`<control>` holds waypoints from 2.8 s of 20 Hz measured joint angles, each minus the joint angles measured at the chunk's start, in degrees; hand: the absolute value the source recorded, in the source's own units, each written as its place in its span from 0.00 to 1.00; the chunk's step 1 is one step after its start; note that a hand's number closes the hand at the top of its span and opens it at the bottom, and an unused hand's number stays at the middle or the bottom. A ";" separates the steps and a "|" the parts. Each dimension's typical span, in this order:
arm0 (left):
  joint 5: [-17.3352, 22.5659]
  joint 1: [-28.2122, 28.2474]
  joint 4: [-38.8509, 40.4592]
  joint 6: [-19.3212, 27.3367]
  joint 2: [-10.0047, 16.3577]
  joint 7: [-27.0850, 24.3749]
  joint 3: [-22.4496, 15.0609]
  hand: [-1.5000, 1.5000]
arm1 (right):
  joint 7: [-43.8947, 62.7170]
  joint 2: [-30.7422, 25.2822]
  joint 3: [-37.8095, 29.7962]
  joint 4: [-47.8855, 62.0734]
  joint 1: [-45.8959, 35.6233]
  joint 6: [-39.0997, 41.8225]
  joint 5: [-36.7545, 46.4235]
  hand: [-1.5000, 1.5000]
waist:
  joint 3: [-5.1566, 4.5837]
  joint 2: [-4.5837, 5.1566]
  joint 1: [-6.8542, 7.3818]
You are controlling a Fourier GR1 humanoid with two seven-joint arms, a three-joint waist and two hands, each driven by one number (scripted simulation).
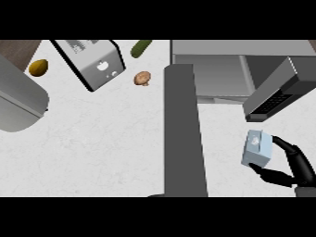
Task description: Pick up the milk, place it into the microwave and close the microwave
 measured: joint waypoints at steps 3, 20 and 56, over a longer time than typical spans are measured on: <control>-0.36 -0.40 0.91 0.63 0.19 -0.68 -0.16 0.00 | -1.23 -0.14 0.41 3.74 -2.02 -3.96 2.21 1.00 | -0.10 -0.05 0.10; 2.06 -0.35 1.45 -3.10 -0.05 -0.20 1.74 0.00 | -4.10 4.12 -3.20 24.69 -17.68 -17.54 3.31 1.00 | 0.04 0.39 0.99; 5.08 -10.77 11.82 -6.33 2.97 4.75 9.96 0.00 | 21.59 5.11 0.29 23.88 -43.02 -24.70 8.34 1.00 | -0.04 1.34 1.96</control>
